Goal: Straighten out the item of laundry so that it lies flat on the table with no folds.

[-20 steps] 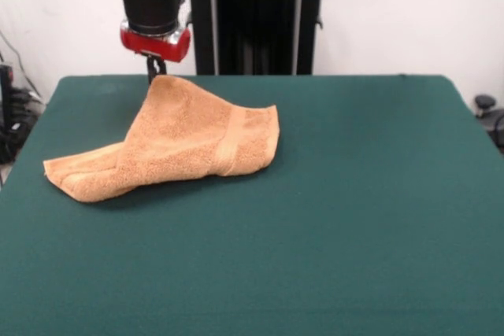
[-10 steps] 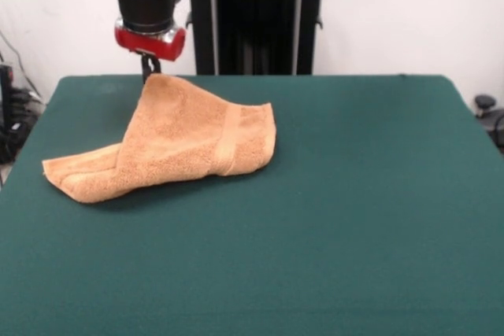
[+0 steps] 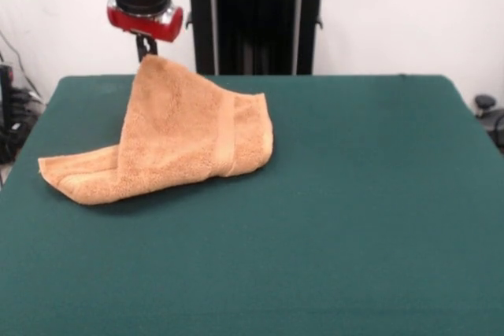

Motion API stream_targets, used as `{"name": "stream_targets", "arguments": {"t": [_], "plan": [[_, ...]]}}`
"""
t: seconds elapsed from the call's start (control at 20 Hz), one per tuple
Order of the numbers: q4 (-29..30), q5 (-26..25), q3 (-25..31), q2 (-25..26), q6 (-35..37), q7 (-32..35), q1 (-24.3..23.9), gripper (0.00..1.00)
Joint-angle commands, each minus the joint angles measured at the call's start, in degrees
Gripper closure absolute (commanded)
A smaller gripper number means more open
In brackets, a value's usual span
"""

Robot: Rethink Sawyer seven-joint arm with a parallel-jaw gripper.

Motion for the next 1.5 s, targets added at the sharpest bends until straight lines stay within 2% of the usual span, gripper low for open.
{"name": "stream_targets", "arguments": {"t": [0.05, 0.7, 1.15, 1.5], "plan": [[-12.2, 3.2, 1.2, -1.0, 16.6, 9.0, 4.2, 1.00], [-19.2, 2.6, -0.1, -1.3, 27.2, 11.0, 6.8, 1.00], [-19.3, 1.6, -1.1, -3.1, 29.2, 10.5, 7.3, 1.00], [-19.9, 1.2, -2.2, -6.1, 34.8, 9.6, 7.8, 1.00]]}}
